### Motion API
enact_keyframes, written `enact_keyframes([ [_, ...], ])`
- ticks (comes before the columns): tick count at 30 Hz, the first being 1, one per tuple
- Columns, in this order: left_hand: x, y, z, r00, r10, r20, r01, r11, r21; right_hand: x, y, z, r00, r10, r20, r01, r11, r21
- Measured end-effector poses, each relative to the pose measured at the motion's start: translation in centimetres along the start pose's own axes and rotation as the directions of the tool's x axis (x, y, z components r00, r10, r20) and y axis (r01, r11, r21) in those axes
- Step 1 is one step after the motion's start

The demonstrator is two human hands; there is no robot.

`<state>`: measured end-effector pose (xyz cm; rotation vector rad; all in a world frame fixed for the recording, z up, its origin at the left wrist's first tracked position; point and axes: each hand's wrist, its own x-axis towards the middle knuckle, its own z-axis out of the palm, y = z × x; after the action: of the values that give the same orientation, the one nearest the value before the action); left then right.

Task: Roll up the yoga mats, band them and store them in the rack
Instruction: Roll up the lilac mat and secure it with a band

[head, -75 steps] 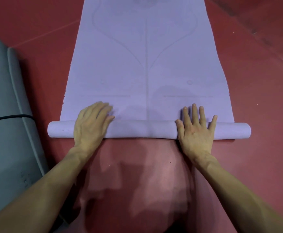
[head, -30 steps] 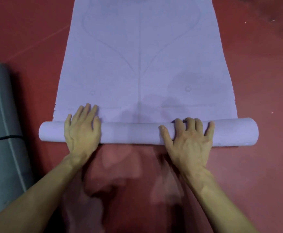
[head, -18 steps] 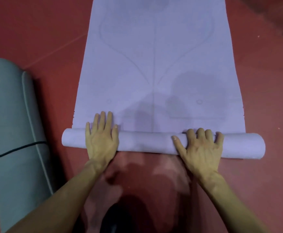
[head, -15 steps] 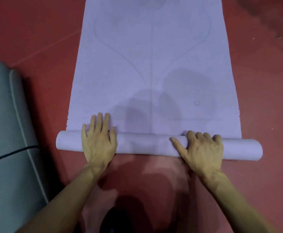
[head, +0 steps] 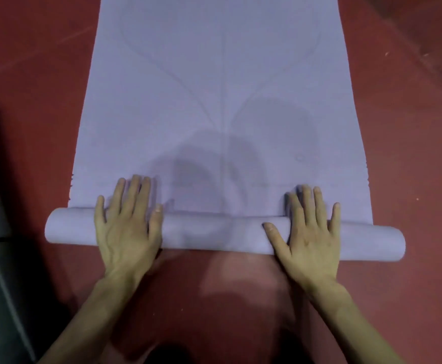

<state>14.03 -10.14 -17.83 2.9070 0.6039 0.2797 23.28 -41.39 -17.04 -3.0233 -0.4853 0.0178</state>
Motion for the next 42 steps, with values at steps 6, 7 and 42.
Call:
enact_keyframes([
  [6,-0.4,2.8,0.9,0.886,0.433,-0.165,-0.440,0.898,-0.007,1.8,0.0,0.1,0.998,0.006,0.060,-0.005,1.000,-0.012],
  [7,-0.2,3.0,1.3,0.893,0.424,-0.151,-0.431,0.902,-0.014,2.2,0.0,-0.2,0.998,0.008,0.067,-0.008,1.000,-0.014],
  [42,3.5,3.4,0.3,0.955,0.260,-0.145,-0.244,0.963,0.118,5.4,-0.1,-0.6,0.999,-0.011,0.040,0.012,1.000,-0.019],
])
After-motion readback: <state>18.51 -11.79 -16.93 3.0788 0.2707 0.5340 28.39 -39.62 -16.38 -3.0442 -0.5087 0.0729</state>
